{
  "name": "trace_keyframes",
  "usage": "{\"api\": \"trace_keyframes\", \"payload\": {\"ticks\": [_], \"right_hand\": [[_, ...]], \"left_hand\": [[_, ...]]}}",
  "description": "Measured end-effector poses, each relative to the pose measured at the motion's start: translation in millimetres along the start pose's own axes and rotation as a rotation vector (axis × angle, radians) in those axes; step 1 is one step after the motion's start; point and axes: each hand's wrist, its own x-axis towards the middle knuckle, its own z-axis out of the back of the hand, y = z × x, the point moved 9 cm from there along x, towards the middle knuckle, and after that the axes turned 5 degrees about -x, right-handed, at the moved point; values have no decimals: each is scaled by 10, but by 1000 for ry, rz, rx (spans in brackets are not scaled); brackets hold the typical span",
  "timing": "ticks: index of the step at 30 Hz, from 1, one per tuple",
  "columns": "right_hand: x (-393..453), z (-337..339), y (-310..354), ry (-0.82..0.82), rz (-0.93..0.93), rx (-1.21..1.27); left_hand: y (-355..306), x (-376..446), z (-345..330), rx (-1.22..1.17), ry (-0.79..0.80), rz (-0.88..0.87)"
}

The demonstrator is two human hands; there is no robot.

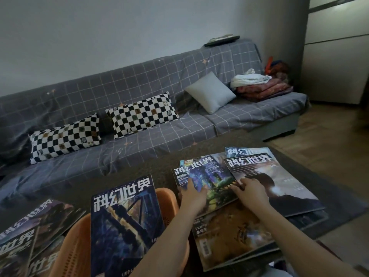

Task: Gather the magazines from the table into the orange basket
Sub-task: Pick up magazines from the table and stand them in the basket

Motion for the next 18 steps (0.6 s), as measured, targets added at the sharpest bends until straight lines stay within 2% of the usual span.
{"api": "trace_keyframes", "payload": {"ticks": [7, 14, 18], "right_hand": [[164, -99, -11, 165, -97, 64], [137, -106, -155, 118, -181, 218], [106, -71, -214, 112, -220, 363]], "left_hand": [[108, 110, 8, 15, -55, 79], [133, 140, 247, -183, -268, 5], [149, 134, 259, -306, -307, -14]]}}
